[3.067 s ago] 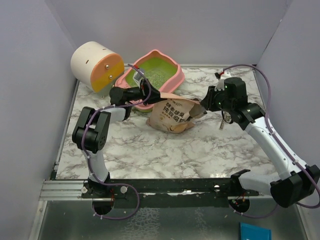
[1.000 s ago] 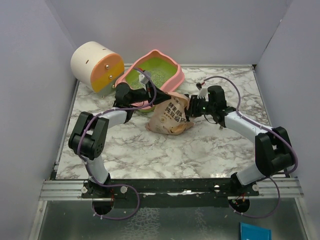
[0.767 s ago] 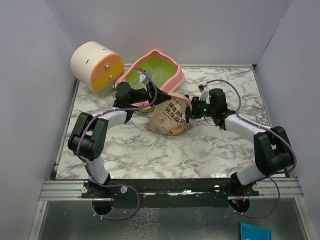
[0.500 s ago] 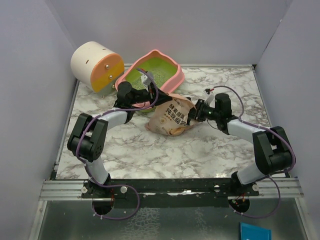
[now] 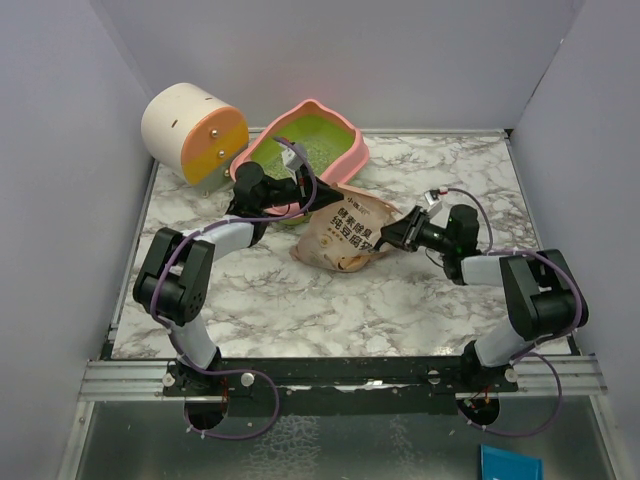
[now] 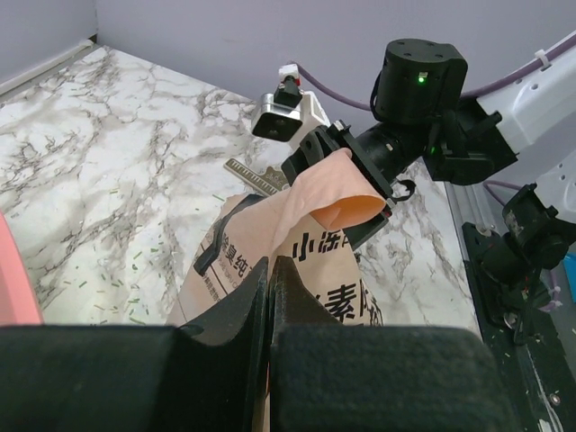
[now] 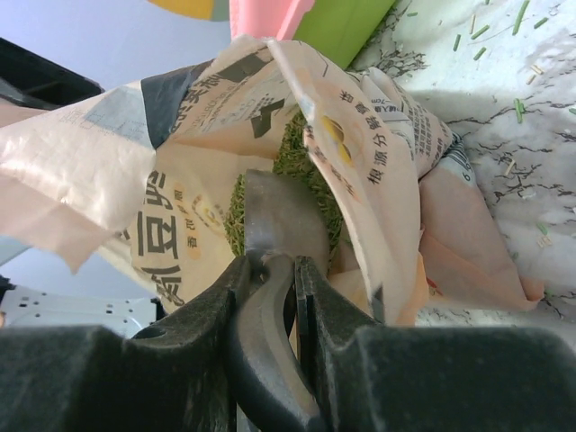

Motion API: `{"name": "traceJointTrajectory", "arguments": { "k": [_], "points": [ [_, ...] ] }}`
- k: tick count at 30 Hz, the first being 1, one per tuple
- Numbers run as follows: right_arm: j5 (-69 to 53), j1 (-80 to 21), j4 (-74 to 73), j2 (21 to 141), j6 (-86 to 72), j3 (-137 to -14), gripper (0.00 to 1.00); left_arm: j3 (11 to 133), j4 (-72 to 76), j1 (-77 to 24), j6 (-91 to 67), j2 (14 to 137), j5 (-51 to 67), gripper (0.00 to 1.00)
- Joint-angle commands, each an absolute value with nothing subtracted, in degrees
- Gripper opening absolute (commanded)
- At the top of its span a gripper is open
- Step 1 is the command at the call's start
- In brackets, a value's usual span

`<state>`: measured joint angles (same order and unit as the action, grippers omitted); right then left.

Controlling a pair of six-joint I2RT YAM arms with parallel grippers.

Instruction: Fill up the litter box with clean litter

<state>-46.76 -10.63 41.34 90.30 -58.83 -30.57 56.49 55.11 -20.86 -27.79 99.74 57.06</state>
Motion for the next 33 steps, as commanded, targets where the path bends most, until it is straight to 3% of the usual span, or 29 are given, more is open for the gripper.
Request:
{"name": "traceJointTrajectory", "arguments": {
  "k": [1, 17, 33],
  "points": [
    [-53.09, -7.92, 59.28, 91.75, -69.13, -26.07, 0.01, 56.16, 55.28, -20.66, -26.48, 97.57, 55.40, 0.00],
    [-56.93, 4.86, 97.56, 103.71, -92.52, -17.23, 0.01, 55.37, 54.13, -20.75, -25.80, 93.78, 55.24, 0.03],
    [-58.69, 14.14, 101.44, 103.83, -95.88, -15.18, 0.01, 54.50, 53.53, -20.77, -24.54, 91.52, 55.45, 0.14]
  ]
}}
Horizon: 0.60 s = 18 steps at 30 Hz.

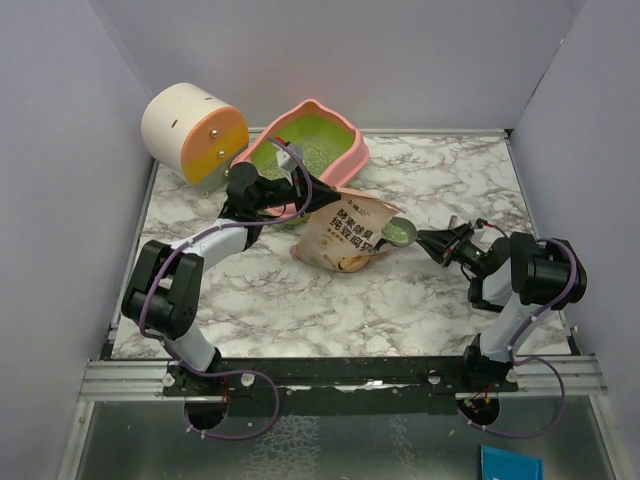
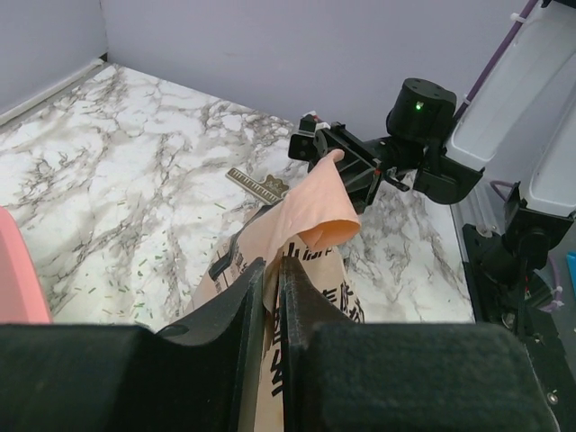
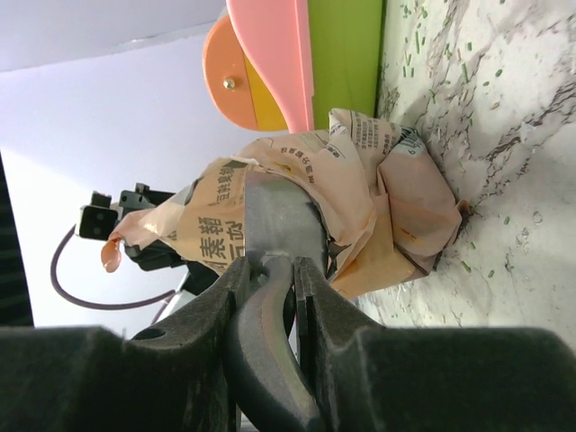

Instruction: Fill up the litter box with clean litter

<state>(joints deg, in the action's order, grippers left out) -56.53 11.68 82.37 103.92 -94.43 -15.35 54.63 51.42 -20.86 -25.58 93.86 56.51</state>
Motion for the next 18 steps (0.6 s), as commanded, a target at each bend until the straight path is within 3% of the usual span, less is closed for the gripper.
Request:
{"name": "traceJointTrajectory", "arguments": {
  "k": [1, 18],
  "points": [
    [-59.02, 14.83, 101.46, 103.62, -95.89, -15.31, 0.01, 54.44, 53.53, -20.75, -24.51, 91.44, 55.46, 0.15],
    [-62.51, 21.59, 101.15, 98.73, -97.47, -16.17, 0.01, 54.01, 53.56, -20.59, -24.39, 88.98, 54.16, 0.45]
  ]
}}
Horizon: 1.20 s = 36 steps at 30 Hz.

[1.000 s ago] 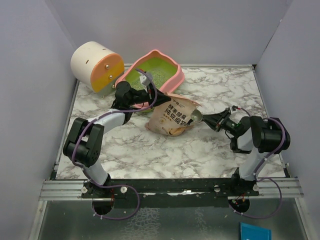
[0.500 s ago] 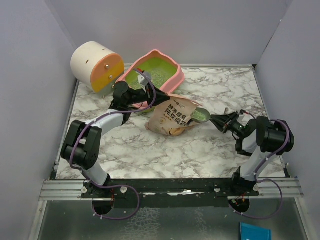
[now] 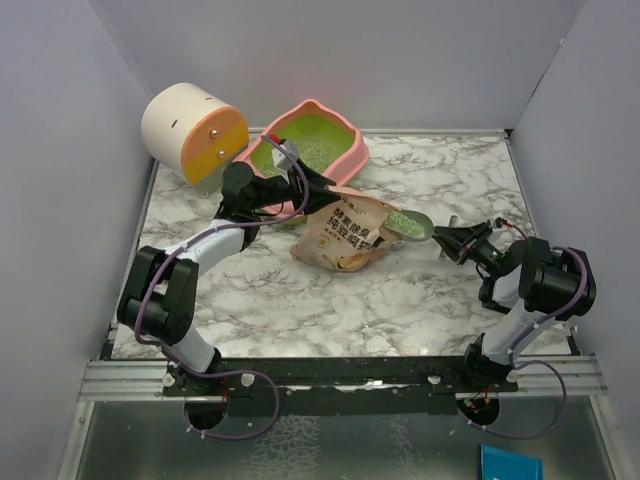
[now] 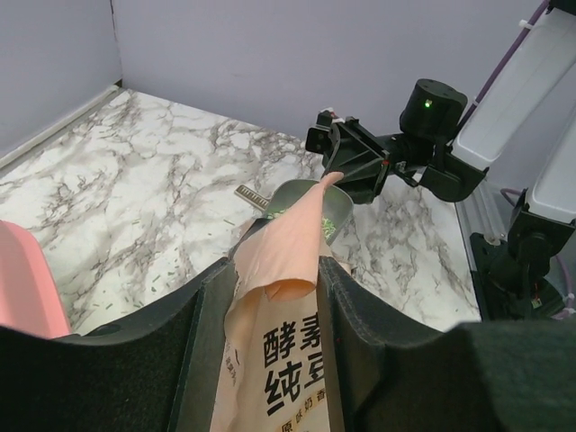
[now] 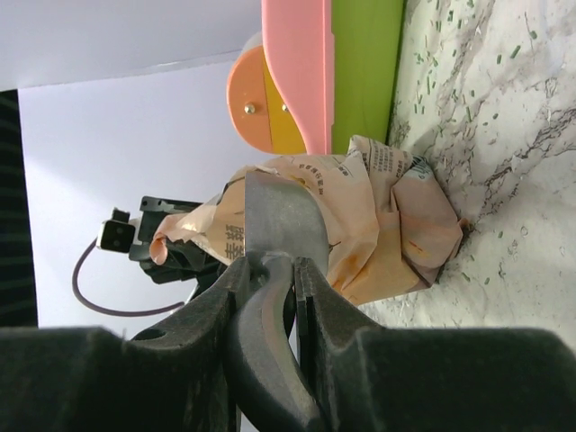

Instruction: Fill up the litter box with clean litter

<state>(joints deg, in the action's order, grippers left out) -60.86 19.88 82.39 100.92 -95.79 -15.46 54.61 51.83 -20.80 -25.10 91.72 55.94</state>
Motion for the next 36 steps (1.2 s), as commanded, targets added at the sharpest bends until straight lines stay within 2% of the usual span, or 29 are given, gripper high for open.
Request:
{"name": "traceJointTrajectory", "arguments": {
  "k": [1, 7, 17, 27, 36],
  "points": [
    [-62.43, 21.95, 101.05, 98.54, -97.81, -16.36, 0.01, 53.86, 53.46, -20.57, -24.21, 88.63, 53.76, 0.46],
    [-62.13, 23.23, 95.49, 94.99, -96.26, -19.06, 0.01, 52.82, 52.54, -19.58, -22.13, 85.85, 48.97, 0.48],
    [-58.64, 24.26, 65.15, 85.90, -80.92, -30.66, 0.01, 52.79, 47.07, -18.42, -19.28, 80.16, 41.63, 0.49],
    [-56.67, 22.94, 55.94, 91.58, -80.88, -45.44, 0.01, 53.04, 41.10, -18.42, -14.15, 74.81, 37.27, 0.48],
    [-52.11, 12.34, 47.71, 99.38, -77.72, -60.20, 0.01, 53.08, 36.95, -18.38, -9.72, 71.72, 33.23, 0.48]
  ]
}}
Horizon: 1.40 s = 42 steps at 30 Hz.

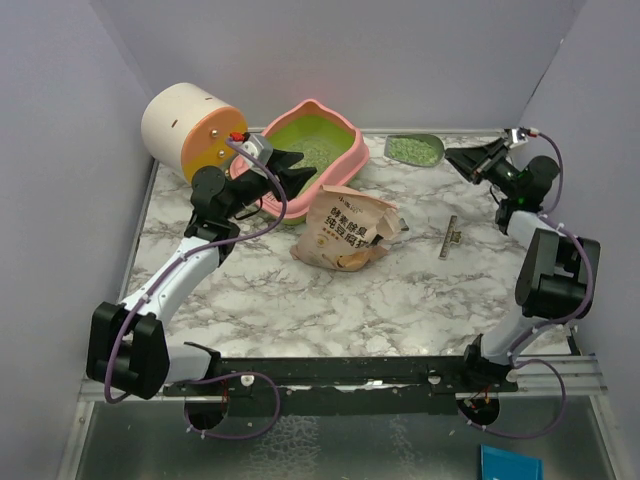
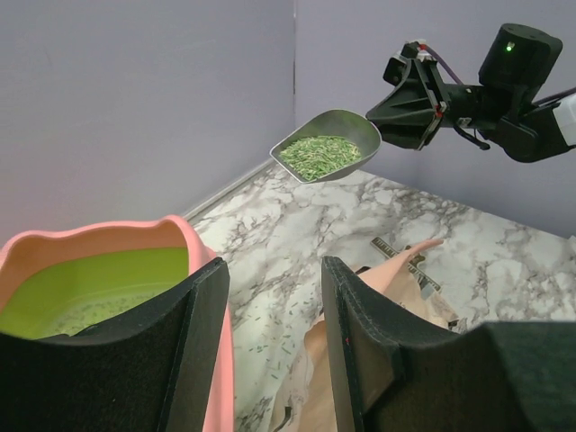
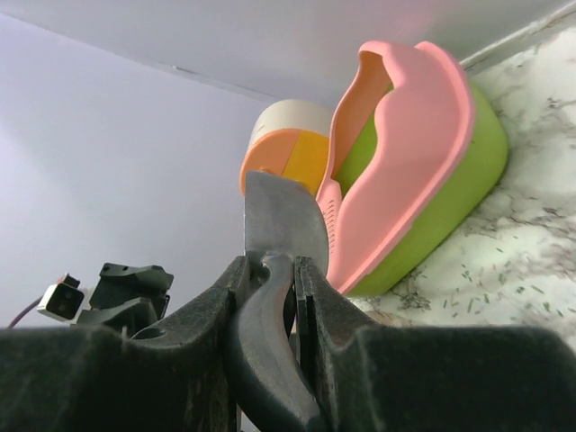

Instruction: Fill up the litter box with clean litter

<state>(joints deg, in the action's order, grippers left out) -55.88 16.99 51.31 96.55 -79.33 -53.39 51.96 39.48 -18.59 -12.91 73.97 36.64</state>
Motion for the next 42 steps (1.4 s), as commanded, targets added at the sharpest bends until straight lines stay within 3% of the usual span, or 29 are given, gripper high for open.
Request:
{"name": "traceJointTrajectory", "arguments": {
  "k": [1, 11, 24, 42],
  "points": [
    [-51.45, 11.09, 46.67, 100.28, -77.45, -61.93, 0.01, 53.17, 36.60, -18.41, -9.36, 71.35, 32.96, 0.48],
    [-47.40, -1.52, 34.03, 113.40, -72.58, -87.12, 0.01, 53.27, 35.51, -18.43, -8.57, 69.89, 32.01, 0.48],
    [-39.95, -15.25, 1.93, 131.87, -50.40, -127.39, 0.01, 53.05, 34.47, -18.16, -6.95, 69.00, 30.46, 0.49],
    [-10.35, -25.60, -10.99, 126.22, -15.37, -130.31, 0.01, 53.79, 33.89, -18.11, -7.58, 70.30, 32.09, 0.49]
  ]
}}
